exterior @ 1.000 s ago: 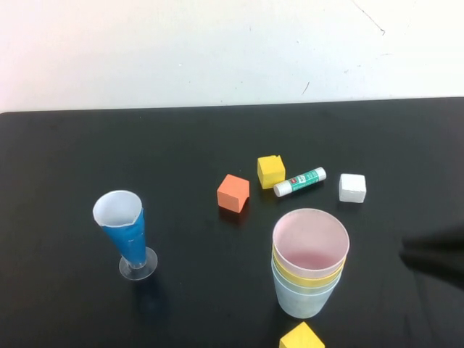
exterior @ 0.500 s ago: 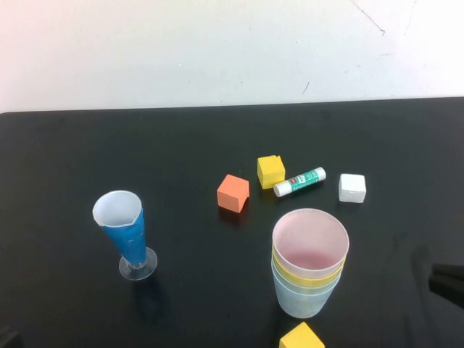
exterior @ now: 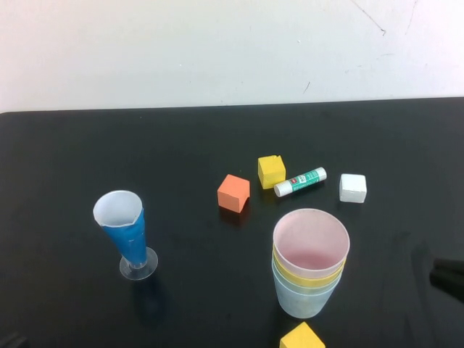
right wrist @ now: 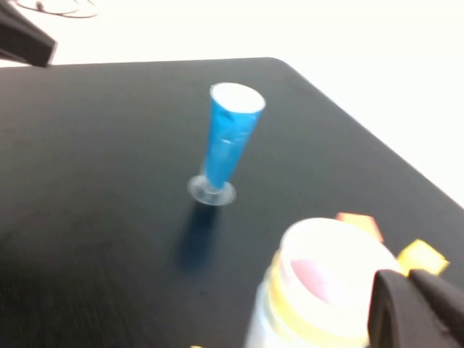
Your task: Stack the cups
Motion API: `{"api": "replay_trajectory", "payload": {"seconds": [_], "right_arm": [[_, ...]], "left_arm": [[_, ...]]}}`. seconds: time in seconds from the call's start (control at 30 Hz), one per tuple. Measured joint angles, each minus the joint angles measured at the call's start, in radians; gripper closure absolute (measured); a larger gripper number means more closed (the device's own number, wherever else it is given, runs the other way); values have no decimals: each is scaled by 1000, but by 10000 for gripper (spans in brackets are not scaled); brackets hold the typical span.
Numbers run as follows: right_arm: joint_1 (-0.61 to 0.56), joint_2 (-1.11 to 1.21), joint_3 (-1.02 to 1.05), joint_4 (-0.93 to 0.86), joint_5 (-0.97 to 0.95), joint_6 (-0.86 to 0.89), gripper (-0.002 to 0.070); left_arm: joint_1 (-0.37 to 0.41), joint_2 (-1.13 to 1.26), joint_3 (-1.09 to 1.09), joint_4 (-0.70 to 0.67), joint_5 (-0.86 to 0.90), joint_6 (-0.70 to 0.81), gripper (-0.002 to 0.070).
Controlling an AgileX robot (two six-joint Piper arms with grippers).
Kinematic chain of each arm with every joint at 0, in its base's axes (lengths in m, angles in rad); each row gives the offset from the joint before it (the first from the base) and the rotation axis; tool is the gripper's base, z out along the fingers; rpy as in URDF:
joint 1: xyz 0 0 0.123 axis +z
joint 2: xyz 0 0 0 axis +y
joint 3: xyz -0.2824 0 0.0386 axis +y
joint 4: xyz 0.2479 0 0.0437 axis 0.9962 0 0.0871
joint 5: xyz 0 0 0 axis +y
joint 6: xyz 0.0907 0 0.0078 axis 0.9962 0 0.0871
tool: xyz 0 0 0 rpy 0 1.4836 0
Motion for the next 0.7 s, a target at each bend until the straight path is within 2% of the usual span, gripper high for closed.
{"api": "replay_trajectory", "payload": {"seconds": [0.2, 0.37, 0.47, 0.63, 0.7], "right_arm": [[0, 0, 95, -9, -229, 0, 666], [-3, -71, 270, -11, -379, 39, 666], [-54, -169, 370, -155, -395, 230, 666], [-262, -340, 505, -559, -348, 755, 666], [-338, -404, 541, -691, -297, 891, 666]], "left_arm": [[0, 0, 0, 2, 0, 2, 676], [0, 0, 0, 4, 0, 6, 676], [0, 0, 0, 4, 0, 6, 676], [0, 0, 0, 4, 0, 6, 676], [0, 0, 0, 4, 0, 6, 676]]}}
